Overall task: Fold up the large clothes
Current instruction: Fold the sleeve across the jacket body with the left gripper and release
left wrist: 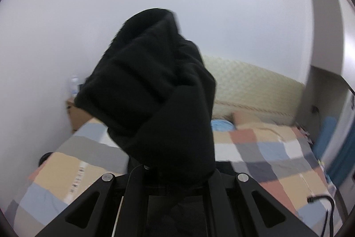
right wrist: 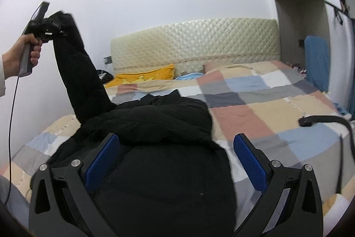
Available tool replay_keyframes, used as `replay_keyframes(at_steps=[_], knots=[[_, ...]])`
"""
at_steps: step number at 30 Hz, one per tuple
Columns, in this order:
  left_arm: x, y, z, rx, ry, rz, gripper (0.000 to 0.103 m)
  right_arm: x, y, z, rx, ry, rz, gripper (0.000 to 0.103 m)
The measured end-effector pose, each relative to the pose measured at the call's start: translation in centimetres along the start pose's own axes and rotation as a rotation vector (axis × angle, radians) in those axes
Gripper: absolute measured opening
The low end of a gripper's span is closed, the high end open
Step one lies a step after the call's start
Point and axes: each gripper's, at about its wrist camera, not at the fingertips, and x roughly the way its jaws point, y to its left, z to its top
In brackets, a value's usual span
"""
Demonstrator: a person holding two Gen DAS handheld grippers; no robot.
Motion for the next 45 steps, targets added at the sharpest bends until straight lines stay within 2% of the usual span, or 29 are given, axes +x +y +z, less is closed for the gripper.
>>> replay_keyframes(at_steps=[5, 8, 11, 14, 17, 20, 23, 25, 28, 33, 38, 40, 43, 45], knots=[[1.7, -7.4, -1.8, 0.049, 0.045, -0.105, 0.006, -1.4, -1.1, -0.2, 0.037, -0.039, -0.059, 0.103], [2.8, -10.5, -3.5, 0.087, 0.063, -0.133, 0.006, -1.8, -2.1, -0.3, 0.078, -0.051, -0.091, 0.103], [4.1, -14.7, -5.8, 0.181, 0.070, -0.121, 0.006, -2.0, -2.7, -0.4, 0.103, -0.063, -0.110, 0.103], [6.3, -19.0, -8.6, 0.222, 0.090, -0.148, 0.007, -1.6, -2.6, -0.6, 0.089, -0.053, -0.136, 0.103], [7.0, -22.4, -12.1, 0.318, 0.061, -0.126, 0.007, -1.0, -2.4, -0.7, 0.079, -0.036, -0.140, 0.103], [8.4, -24.6, -15.4, 0.364, 0.060, -0.149, 0.007, -0.9, -2.5, -0.9, 0.082, -0.032, -0.153, 0.103], [10.3, -25.2, -18.4, 0.329, 0.135, -0.212, 0.009, -0.3, -2.8, -1.1, 0.091, -0.019, -0.175, 0.103], [11.3, -25.4, -20.5, 0.337, 0.166, -0.229, 0.009, 0.2, -2.7, -1.1, 0.088, -0.004, -0.191, 0.103], [12.7, -26.1, -24.1, 0.400, 0.165, -0.223, 0.009, 1.1, -2.7, -1.2, 0.083, 0.019, -0.200, 0.103], [15.7, -25.9, -28.7, 0.440, 0.271, -0.219, 0.012, 2.1, -2.7, -1.6, 0.073, 0.046, -0.216, 0.103], [17.0, -26.3, -29.8, 0.453, 0.341, -0.202, 0.014, 2.8, -2.5, -1.6, 0.071, 0.056, -0.230, 0.103], [17.1, -26.6, -29.9, 0.449, 0.336, -0.199, 0.016, 3.0, -2.5, -1.6, 0.070, 0.059, -0.235, 0.103], [16.0, -26.1, -29.4, 0.427, 0.289, -0.195, 0.019, 3.1, -2.4, -1.6, 0.069, 0.060, -0.242, 0.103], [15.1, -25.7, -28.8, 0.391, 0.271, -0.195, 0.031, 3.0, -2.4, -1.6, 0.065, 0.057, -0.248, 0.103]])
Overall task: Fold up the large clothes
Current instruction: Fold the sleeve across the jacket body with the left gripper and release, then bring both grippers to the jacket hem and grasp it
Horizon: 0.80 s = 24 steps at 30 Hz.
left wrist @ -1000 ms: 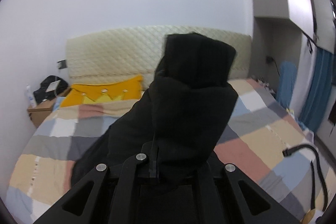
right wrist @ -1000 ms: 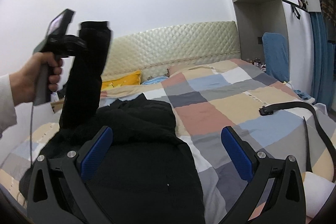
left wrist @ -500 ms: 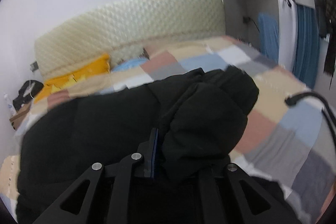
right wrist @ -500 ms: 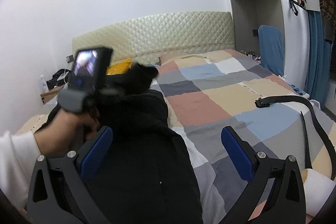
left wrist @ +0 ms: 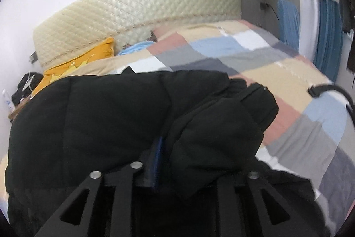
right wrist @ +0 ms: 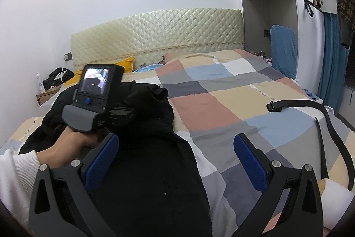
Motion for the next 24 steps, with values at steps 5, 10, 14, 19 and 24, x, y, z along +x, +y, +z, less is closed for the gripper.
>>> replay_keyframes(at_steps=[5, 10, 14, 19, 24], knots=[[-3.4, 0.7, 0.7, -0.010, -0.065, -0.046, 0.080, -0.4, -0.2, 0.1, 0.003, -0.005, -0.009, 0.103], [-6.5, 1.1, 0.8, 0.016, -0.063, -0.076, 0.082, -0.2, -0.6, 0.2, 0.019, 0.000, 0.009, 0.103], [-10.8, 2.3, 1.1, 0.012, -0.100, -0.088, 0.082, -0.6, -0.5, 0.2, 0.021, -0.013, 0.035, 0.103], [-16.4, 4.4, 1.9, -0.012, -0.156, -0.049, 0.082, -1.2, 0.0, 0.5, 0.013, -0.034, 0.062, 0.103], [-21.9, 6.9, 2.6, -0.076, -0.187, -0.039, 0.082, -1.8, 0.3, 0.6, 0.004, -0.052, 0.090, 0.103]])
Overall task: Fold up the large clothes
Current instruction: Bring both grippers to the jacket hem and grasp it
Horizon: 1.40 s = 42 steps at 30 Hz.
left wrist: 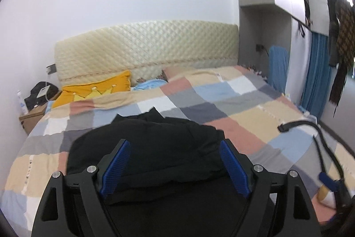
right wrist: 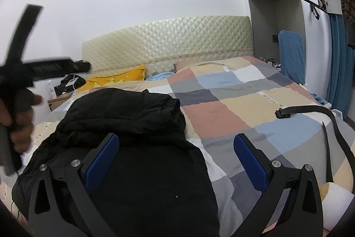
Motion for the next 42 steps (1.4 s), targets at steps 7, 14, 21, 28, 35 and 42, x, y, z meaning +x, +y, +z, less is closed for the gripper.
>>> replay_keyframes(at_steps=[7, 14, 21, 28, 35, 42], knots=[[-7.6, 2.8, 1.0, -0.057, -0.052, 0.039, 0.082, -1.1, 0.8, 0.3, -0.015, -0.020, 0.039, 0.103], [-13.0, 5.0, -0.6, -0.101, -0.045, 0.058, 0.082, -2.0, 1.3, 0.3, -0.010, -0.007, 0.072, 0.103], [-14.0, 7.9, -4.3, -0.137, 0.012, 0.079, 0.082, -2.6, 1.5, 0.0, 0.001, 0.010, 0.090, 0.103], [-13.3, 10.7, -8.3, -0.206, 0.091, 0.080, 0.082, -3.3, 2.4, -0.3, -0.007, 0.032, 0.119, 0.103], [-13.0, 12.3, -11.9, -0.214, 0.155, 0.090, 0.082, -4.6, 3.4, -1.0, -0.028, 0.044, 0.146, 0.103], [-11.3, 14.2, -14.8, -0.234, 0.208, 0.131, 0.082, -5.3, 3.5, -1.4, -0.029, 0.042, 0.184, 0.103]])
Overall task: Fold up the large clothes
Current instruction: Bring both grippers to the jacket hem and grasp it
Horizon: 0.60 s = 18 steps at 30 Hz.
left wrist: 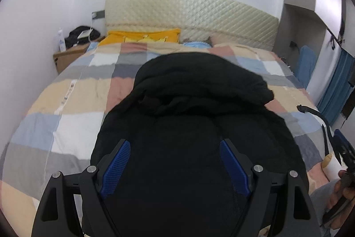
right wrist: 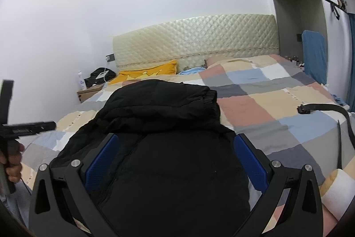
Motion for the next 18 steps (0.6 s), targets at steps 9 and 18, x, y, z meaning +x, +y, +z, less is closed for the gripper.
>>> replay_keyframes(at_steps=[9, 18], knots=[[3.4, 3.0, -2.3, -0.109, 0.101, -0.019, 0.082, 4.4, -3.5, -0.7, 0.161, 0.222, -0.058, 0.103], [5.0, 3.4, -4.0, -0.109, 0.176, 0.013, 0.082, 8.2, -7.4, -0.9, 0.291, 0.484, -0.030, 0.103]])
